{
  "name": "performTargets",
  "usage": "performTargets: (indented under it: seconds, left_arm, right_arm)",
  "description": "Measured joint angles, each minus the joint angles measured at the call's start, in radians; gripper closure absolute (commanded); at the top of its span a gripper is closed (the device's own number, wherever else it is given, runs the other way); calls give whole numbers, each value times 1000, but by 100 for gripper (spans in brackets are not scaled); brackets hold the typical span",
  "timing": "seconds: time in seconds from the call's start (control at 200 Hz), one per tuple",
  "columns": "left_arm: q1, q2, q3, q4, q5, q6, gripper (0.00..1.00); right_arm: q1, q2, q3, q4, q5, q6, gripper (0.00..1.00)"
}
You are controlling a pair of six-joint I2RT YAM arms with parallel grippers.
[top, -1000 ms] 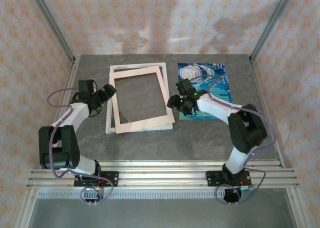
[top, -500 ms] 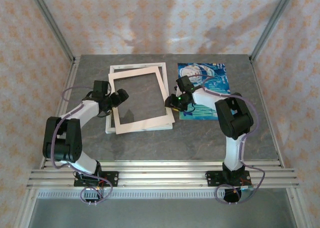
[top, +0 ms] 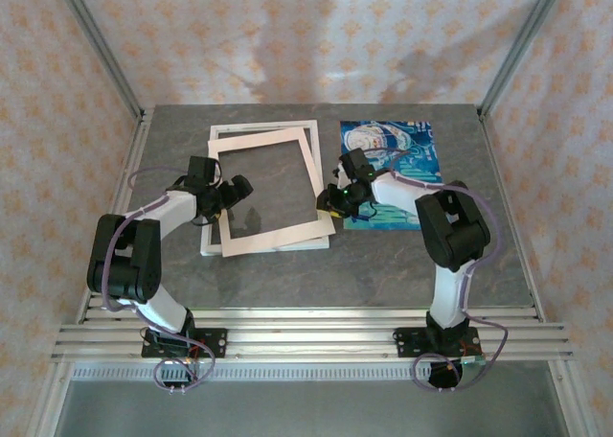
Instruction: Put the photo into the frame
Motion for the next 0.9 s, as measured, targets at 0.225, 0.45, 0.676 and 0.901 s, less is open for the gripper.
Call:
performTargets:
  seconds: [0.225, 0.45, 0.676, 0.901]
  left_arm:
    - [0, 0, 0, 1, 0, 0, 0]
    - [0, 0, 0, 5, 0, -1, 0]
    - [0, 0, 0, 5, -1, -1, 0]
    - [-5, -5, 49, -36, -10, 19, 0]
  right_arm:
    - [0, -52, 0, -24, -18, -2, 73]
    - [0, -57, -3, -16, -55, 26, 87]
    - [0, -58, -36, 43, -98, 91, 100]
    - [0, -99, -80, 66, -92, 127, 100]
